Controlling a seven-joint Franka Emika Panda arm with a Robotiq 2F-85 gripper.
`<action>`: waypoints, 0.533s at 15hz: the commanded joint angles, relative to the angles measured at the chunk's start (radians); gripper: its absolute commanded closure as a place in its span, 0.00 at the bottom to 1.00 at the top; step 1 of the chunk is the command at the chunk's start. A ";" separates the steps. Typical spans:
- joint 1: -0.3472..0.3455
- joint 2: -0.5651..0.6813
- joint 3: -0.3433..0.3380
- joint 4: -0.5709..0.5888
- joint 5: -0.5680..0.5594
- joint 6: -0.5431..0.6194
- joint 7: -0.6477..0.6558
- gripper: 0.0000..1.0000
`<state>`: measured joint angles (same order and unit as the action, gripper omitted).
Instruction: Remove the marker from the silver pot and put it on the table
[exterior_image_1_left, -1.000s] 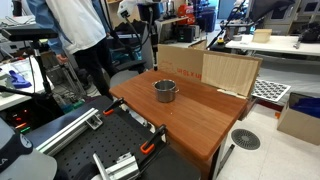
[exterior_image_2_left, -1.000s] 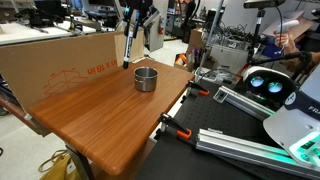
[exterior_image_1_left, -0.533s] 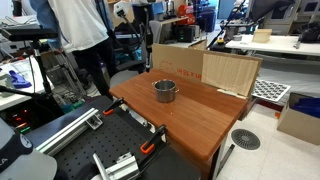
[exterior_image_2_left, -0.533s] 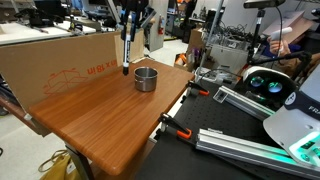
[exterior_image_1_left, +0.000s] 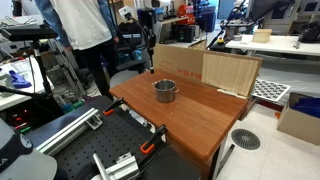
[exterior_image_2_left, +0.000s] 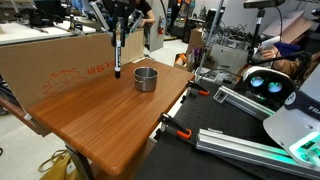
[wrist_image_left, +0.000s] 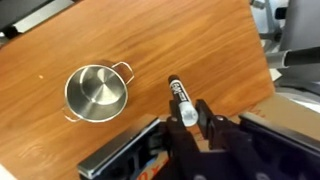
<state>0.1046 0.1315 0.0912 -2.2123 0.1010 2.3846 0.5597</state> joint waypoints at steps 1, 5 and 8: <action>0.023 0.090 -0.013 0.117 -0.025 -0.093 0.033 0.94; 0.049 0.184 -0.029 0.203 -0.041 -0.092 0.056 0.94; 0.069 0.256 -0.043 0.268 -0.048 -0.119 0.068 0.94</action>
<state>0.1413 0.3239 0.0768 -2.0268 0.0772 2.3326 0.5990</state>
